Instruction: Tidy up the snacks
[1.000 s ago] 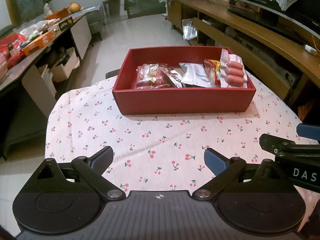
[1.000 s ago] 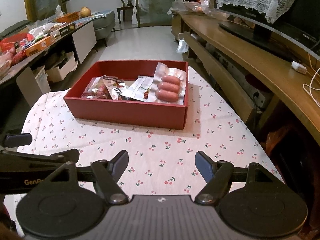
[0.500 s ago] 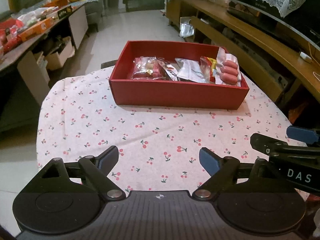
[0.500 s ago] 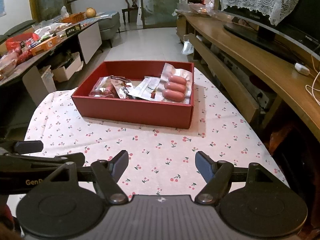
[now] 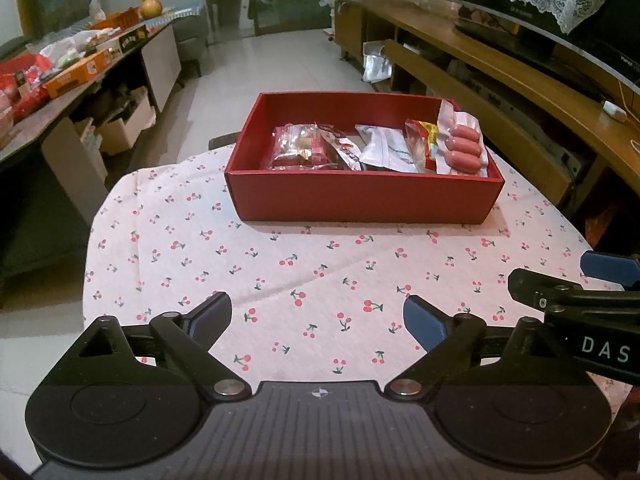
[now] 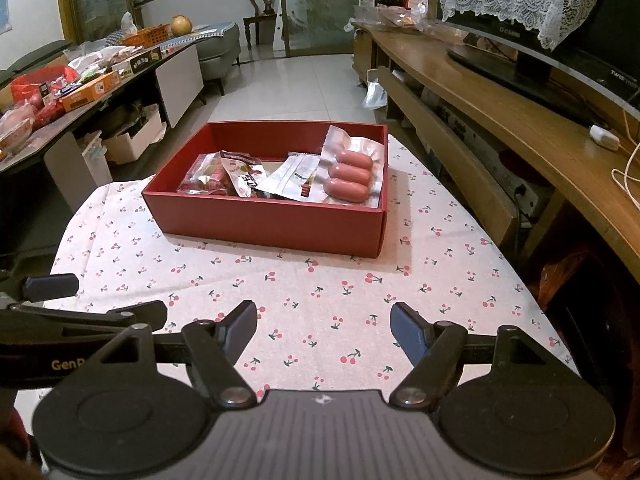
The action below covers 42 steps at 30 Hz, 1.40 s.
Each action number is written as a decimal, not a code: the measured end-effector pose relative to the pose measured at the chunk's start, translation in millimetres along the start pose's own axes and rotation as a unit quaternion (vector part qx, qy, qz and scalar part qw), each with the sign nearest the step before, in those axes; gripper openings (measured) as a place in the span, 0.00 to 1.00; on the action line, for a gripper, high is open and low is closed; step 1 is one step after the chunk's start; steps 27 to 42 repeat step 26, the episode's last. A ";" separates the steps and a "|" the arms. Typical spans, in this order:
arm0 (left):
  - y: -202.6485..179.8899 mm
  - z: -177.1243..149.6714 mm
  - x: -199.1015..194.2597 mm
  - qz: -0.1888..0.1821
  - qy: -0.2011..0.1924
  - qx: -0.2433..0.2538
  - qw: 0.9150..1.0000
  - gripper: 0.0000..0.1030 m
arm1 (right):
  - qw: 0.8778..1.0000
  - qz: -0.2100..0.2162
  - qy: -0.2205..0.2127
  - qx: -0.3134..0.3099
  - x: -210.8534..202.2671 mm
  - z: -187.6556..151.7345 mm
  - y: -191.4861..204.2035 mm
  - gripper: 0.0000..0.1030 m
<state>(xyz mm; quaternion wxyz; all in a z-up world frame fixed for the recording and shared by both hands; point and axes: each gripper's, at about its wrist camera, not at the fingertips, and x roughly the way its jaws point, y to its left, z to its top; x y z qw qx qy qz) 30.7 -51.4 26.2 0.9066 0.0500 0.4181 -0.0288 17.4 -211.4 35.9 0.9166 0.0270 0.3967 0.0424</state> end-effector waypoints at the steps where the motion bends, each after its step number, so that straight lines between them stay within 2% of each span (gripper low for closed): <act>1: 0.1 0.0 -0.1 0.001 -0.001 0.000 1.000 0.93 | 1.000 0.000 0.000 0.000 0.1 0.1 0.1 0.84; 22: 0.9 -2.1 0.2 0.015 0.002 -0.003 1.000 0.94 | 1.000 0.000 0.005 -0.005 2.9 -1.7 2.5 0.84; 26: 2.3 -2.2 0.0 0.020 0.002 -0.006 1.000 0.95 | 1.000 0.001 0.005 -0.005 2.7 -1.5 2.5 0.88; 42: 2.3 -2.2 0.0 0.020 0.002 -0.006 1.000 0.95 | 1.000 0.001 0.005 -0.005 2.7 -1.5 2.5 0.88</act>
